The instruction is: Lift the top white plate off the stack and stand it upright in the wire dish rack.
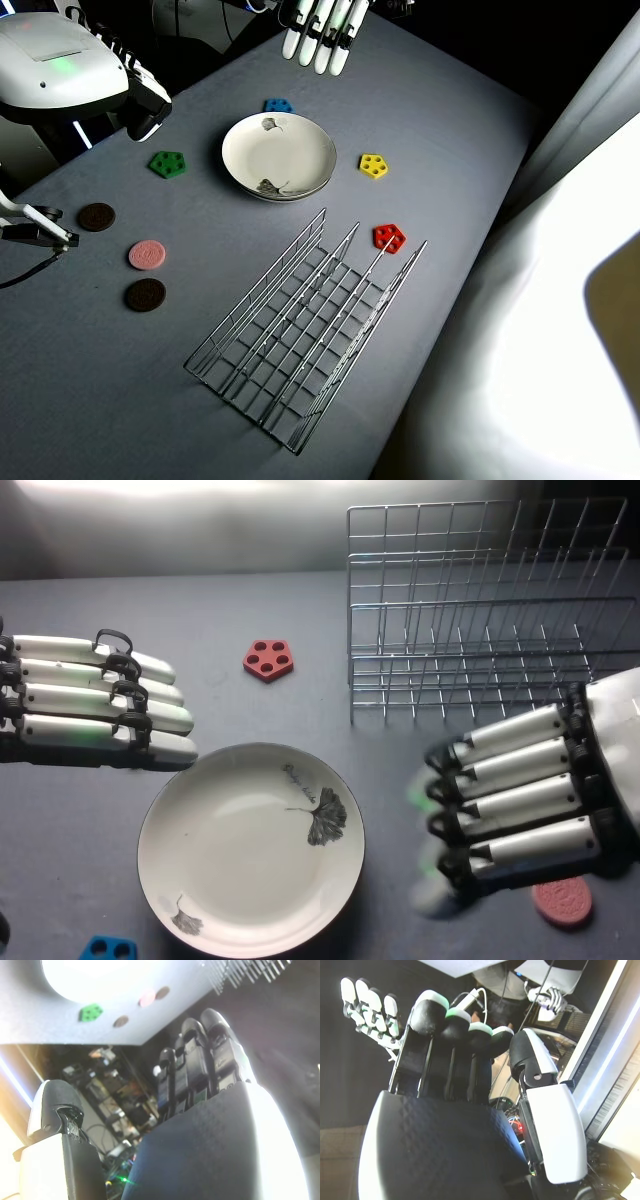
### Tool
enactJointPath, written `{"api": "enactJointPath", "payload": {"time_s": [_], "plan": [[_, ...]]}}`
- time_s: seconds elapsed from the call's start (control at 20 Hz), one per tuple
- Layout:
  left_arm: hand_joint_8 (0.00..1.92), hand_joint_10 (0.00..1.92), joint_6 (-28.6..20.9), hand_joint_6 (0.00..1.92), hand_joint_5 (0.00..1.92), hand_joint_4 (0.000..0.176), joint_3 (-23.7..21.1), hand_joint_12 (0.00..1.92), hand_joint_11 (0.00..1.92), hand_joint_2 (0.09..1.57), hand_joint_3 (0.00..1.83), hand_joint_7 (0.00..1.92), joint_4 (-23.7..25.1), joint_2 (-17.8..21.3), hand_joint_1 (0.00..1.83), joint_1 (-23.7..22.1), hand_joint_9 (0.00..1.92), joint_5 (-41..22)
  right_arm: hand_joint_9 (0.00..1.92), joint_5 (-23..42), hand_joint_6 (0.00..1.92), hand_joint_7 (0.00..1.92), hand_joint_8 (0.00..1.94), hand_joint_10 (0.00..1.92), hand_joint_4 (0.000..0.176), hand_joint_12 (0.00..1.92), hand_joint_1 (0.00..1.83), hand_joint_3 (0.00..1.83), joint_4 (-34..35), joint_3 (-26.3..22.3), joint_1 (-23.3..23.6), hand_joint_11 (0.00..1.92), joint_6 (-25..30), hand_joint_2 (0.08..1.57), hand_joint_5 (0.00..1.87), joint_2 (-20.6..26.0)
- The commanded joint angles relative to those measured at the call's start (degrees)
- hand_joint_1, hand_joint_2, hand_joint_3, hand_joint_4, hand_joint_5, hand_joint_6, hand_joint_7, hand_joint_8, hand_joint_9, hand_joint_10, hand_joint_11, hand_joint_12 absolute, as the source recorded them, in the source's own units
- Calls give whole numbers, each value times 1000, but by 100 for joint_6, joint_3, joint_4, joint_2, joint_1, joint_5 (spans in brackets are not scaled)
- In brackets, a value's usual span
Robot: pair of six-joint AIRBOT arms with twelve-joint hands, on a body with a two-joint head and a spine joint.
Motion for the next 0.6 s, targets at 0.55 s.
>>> {"api": "enactJointPath", "payload": {"time_s": [0.55], "plan": [[6,7,-24,7,120,0,123,127,91,918,0,117,-360,39,310,-131,118,-446,50,320,1,51,1,0,0,118,270,3,577,185,-62,71,-439,1011,68,21]]}}
